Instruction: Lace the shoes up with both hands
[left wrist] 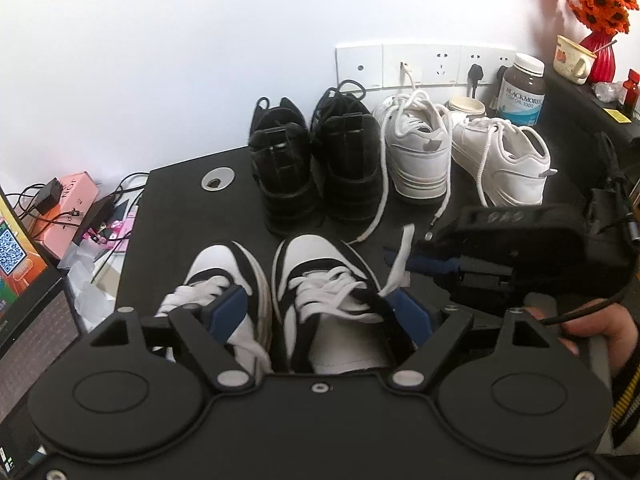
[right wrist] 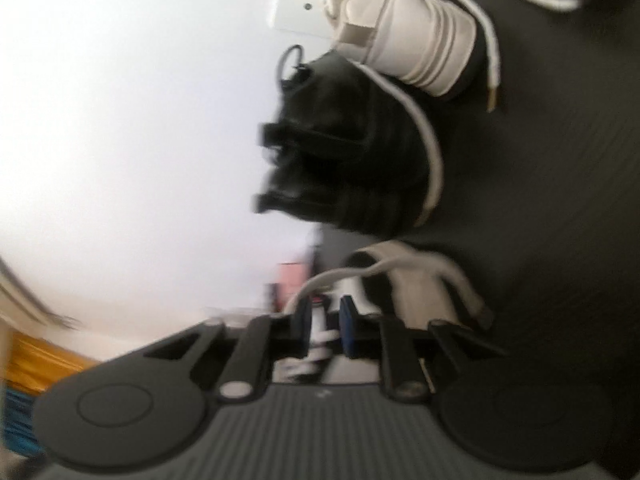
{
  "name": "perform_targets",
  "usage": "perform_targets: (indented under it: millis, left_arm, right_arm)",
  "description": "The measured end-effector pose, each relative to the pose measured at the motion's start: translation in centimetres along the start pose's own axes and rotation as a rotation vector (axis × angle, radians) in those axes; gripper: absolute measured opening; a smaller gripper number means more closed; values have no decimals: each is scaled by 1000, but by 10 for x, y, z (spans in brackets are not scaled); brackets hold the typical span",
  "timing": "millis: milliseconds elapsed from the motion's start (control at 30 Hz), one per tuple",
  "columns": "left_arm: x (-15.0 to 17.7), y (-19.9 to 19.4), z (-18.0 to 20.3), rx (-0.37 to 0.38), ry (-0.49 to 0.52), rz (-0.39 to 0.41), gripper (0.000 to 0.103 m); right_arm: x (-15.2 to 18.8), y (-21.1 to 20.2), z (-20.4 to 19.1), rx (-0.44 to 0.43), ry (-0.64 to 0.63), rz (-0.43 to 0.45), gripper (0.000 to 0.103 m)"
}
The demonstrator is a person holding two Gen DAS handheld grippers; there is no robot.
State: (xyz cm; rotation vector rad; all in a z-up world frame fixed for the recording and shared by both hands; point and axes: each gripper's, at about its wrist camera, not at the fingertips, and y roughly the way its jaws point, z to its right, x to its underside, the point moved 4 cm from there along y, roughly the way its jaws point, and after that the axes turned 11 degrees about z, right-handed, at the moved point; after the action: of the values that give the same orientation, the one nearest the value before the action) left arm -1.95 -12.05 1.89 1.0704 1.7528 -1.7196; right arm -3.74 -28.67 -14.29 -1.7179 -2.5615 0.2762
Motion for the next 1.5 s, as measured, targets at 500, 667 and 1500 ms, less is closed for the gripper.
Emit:
perform_targets:
  millis: [500,667,1500]
  left_arm:
    - [-19,27,47,85,181,68,60]
    - [-20,32,51,153,158,48,4]
    - [-5,2,54,220,213,112,4]
  right_arm:
    - [-13,-2,-11,-175,202,25,15]
    - [-16,-9,-17,-90,98,40,19]
    - [1,-38,-3,-133,260,-5,57]
